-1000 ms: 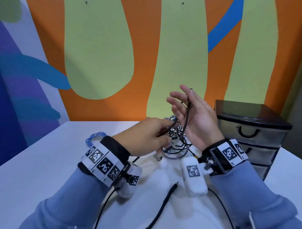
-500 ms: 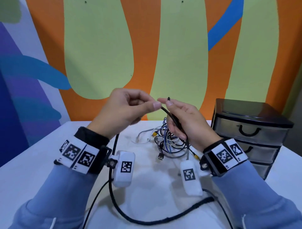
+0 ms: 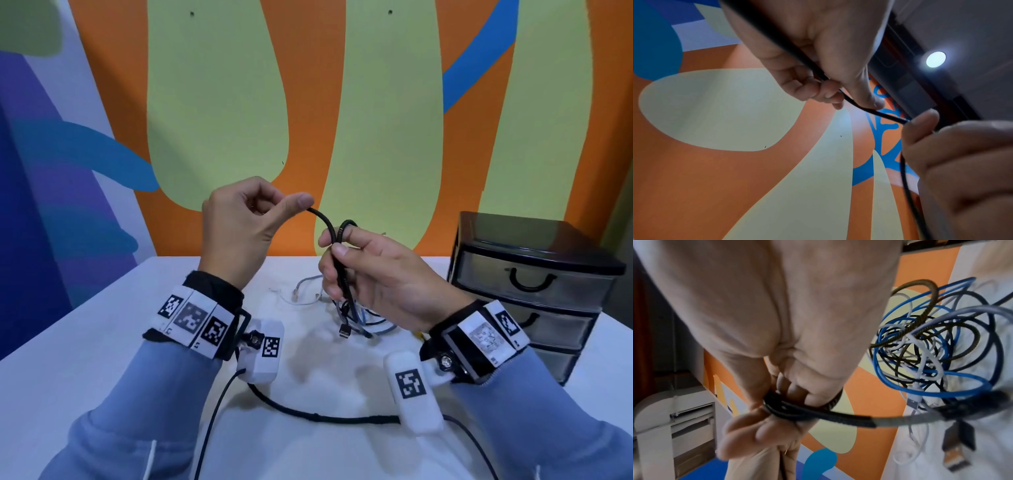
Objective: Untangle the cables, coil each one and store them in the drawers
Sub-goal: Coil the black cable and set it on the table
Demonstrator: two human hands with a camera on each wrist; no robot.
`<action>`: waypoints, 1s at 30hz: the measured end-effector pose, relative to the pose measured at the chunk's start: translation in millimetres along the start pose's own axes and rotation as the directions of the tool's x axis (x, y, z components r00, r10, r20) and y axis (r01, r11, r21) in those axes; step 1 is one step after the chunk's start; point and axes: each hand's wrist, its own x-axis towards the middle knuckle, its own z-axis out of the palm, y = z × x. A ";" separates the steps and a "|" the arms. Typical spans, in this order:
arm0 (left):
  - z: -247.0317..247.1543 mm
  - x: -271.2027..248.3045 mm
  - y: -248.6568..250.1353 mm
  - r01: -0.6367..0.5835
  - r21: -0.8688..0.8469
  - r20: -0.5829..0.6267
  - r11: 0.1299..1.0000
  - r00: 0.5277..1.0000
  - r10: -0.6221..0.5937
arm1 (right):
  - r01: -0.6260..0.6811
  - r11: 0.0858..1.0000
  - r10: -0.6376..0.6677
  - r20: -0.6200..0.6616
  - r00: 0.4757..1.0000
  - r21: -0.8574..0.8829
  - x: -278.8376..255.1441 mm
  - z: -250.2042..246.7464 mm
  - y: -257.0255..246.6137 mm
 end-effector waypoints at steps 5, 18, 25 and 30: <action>19.9 -9.0 -5.4 0.070 0.119 0.220 0.990 0.971 -0.095 | 0.023 0.973 -0.025 0.004 1.000 0.230 2.7 -1.2 -5.7; 53.4 -30.5 7.8 0.244 0.005 0.341 0.970 0.911 -0.231 | 0.063 0.915 -0.004 -0.147 0.989 0.399 -4.1 -15.5 -20.0; 43.2 -30.3 28.6 0.345 -0.129 0.583 0.930 0.785 -0.210 | -0.069 0.921 0.083 -0.020 0.996 0.383 -5.4 -18.9 -20.6; 40.8 -25.6 30.2 0.432 -0.193 0.537 0.881 0.798 -0.274 | -0.040 0.939 0.085 -0.118 0.989 0.342 -1.0 -19.8 -17.8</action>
